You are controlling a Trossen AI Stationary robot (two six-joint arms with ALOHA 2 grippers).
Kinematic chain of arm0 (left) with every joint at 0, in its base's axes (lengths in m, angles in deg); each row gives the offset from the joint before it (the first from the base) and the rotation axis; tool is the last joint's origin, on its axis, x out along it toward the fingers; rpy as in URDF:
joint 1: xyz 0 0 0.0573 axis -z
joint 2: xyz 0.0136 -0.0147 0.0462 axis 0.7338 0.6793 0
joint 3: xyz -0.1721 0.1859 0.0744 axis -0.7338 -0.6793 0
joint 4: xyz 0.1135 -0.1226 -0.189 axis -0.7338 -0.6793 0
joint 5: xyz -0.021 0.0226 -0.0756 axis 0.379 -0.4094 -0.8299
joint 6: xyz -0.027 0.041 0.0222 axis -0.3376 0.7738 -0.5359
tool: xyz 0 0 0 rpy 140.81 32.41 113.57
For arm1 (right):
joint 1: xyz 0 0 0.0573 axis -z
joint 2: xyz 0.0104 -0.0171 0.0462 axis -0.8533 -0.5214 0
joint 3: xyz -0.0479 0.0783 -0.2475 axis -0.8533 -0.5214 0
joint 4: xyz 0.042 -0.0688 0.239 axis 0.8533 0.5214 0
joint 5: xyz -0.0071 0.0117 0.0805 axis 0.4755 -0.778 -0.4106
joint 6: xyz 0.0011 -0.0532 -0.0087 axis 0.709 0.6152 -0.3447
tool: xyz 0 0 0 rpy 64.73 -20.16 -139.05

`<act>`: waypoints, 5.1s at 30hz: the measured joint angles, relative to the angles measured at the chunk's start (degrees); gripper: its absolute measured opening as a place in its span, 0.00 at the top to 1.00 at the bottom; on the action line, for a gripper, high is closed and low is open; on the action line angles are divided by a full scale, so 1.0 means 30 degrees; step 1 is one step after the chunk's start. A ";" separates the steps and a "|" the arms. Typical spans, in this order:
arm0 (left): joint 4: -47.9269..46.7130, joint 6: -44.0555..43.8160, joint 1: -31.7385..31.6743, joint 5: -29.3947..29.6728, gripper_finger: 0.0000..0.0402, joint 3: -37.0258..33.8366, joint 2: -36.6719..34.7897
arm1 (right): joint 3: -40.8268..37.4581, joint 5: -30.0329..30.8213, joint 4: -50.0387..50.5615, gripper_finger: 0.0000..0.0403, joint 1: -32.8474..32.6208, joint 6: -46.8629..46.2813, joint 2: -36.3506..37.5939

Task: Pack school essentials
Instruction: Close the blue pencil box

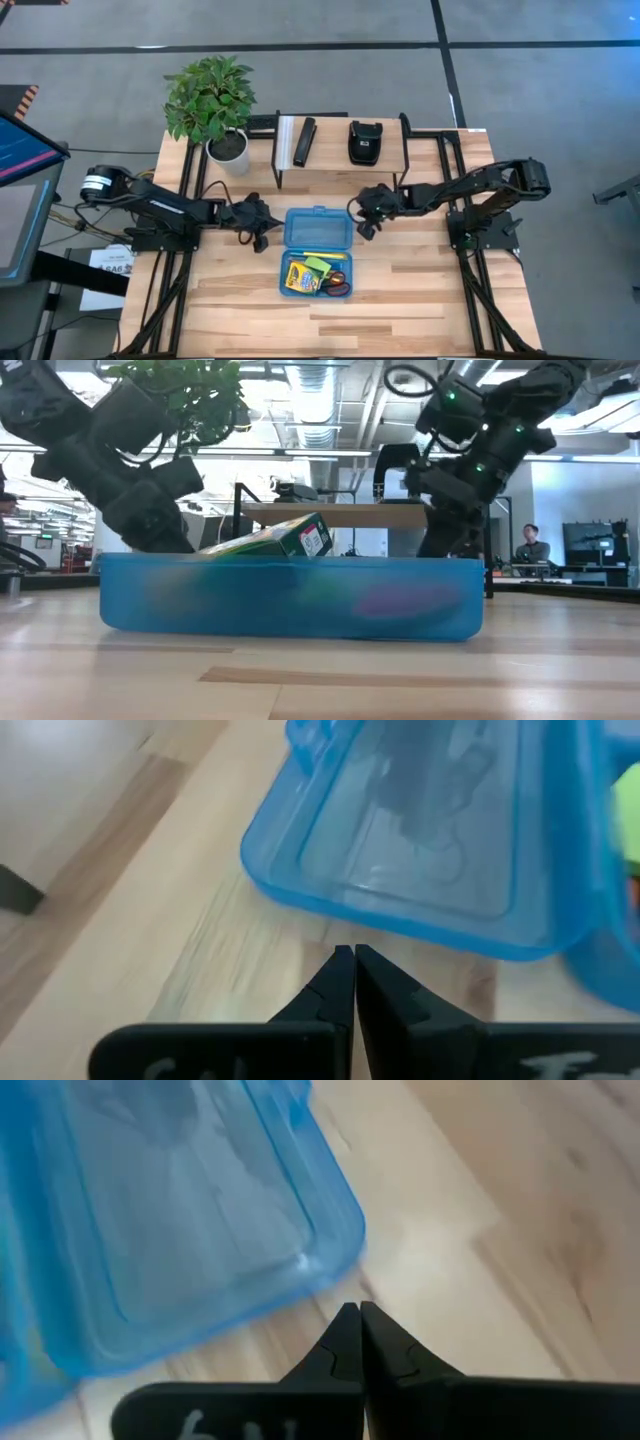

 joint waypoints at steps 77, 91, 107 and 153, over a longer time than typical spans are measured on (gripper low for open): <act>0.0830 0.3044 0.0884 -0.1137 1.00 0.0986 -0.2590 | -0.0073 0.1010 -0.0956 0.98 -0.2474 0.0615 0.1986; 0.1829 0.6043 0.3228 0.0116 1.00 0.1180 -0.3903 | 0.0227 0.1558 -0.3226 0.98 -0.3313 0.1108 0.2926; 0.1534 0.6350 0.3504 0.0225 1.00 0.1086 -0.3840 | 0.0066 0.1143 -0.6199 0.98 -0.6044 0.2414 0.2990; 0.2637 -0.4851 1.1661 0.6747 1.00 0.3144 0.7680 | 0.5217 -0.0761 -0.0809 0.99 -0.9160 -0.0579 -0.2766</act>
